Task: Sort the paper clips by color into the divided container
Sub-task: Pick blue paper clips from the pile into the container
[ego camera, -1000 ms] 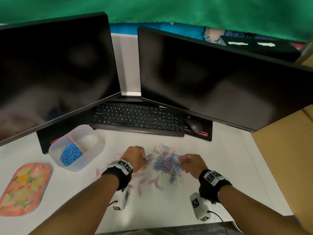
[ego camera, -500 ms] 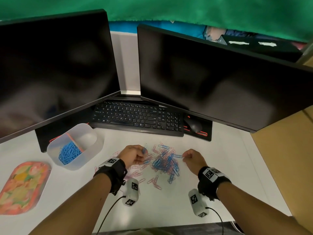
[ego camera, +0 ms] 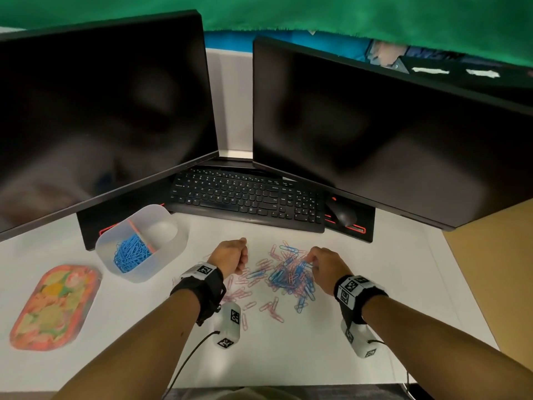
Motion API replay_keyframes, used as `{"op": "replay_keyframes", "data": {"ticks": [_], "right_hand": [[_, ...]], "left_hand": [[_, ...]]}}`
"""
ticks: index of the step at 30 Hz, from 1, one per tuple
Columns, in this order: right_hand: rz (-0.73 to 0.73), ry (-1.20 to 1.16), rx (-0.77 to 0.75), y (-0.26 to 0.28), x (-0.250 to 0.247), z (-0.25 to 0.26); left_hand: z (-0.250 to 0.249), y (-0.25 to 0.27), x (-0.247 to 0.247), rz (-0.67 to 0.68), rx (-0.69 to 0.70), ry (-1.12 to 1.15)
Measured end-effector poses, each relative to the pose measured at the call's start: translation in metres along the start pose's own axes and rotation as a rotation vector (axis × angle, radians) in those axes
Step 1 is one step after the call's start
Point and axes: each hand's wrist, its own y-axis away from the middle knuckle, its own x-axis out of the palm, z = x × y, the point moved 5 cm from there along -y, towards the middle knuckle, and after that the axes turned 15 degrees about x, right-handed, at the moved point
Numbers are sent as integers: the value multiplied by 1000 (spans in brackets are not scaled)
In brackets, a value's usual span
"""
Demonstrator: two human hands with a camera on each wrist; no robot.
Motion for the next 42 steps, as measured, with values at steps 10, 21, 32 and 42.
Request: {"op": "replay_keyframes", "data": {"ticks": [10, 21, 32, 42], "right_hand": [[188, -226, 242, 1, 1, -21], [354, -1039, 520, -3, 2, -12], [526, -1301, 531, 8, 2, 7], [515, -1293, 527, 13, 0, 8]], "left_hand": [[0, 6, 20, 215, 267, -833], [4, 8, 17, 199, 353, -929], [1, 6, 3, 179, 258, -617], [5, 4, -1, 116, 158, -438]]}}
